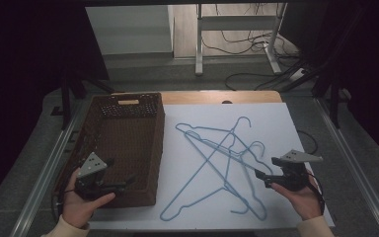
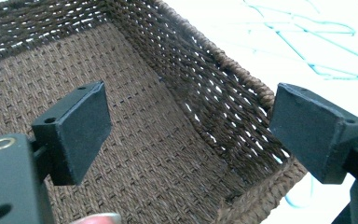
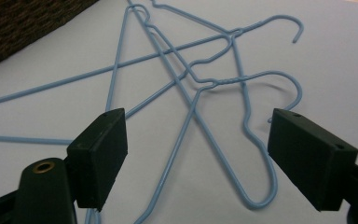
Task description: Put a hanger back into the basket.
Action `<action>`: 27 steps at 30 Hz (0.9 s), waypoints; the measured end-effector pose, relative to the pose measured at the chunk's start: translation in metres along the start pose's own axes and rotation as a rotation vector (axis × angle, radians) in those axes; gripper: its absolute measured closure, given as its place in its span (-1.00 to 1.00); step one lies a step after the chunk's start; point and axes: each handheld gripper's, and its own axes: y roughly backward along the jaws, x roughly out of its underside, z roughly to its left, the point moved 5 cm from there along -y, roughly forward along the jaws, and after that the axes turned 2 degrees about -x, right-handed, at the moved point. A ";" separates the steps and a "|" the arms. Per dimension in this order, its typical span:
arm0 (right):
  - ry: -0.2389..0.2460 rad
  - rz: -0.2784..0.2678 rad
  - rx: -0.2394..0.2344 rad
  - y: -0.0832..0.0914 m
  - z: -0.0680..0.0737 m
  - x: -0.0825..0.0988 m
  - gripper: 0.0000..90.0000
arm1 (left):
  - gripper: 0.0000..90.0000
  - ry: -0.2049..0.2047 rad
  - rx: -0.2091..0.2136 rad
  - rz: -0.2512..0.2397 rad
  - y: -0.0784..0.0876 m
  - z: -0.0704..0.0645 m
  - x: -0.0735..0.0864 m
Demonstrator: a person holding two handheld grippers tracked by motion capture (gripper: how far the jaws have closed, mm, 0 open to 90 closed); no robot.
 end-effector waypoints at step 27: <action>0.017 0.094 0.000 -0.025 0.003 -0.004 -0.44 | -0.69 -0.001 0.026 0.011 0.002 -0.009 0.004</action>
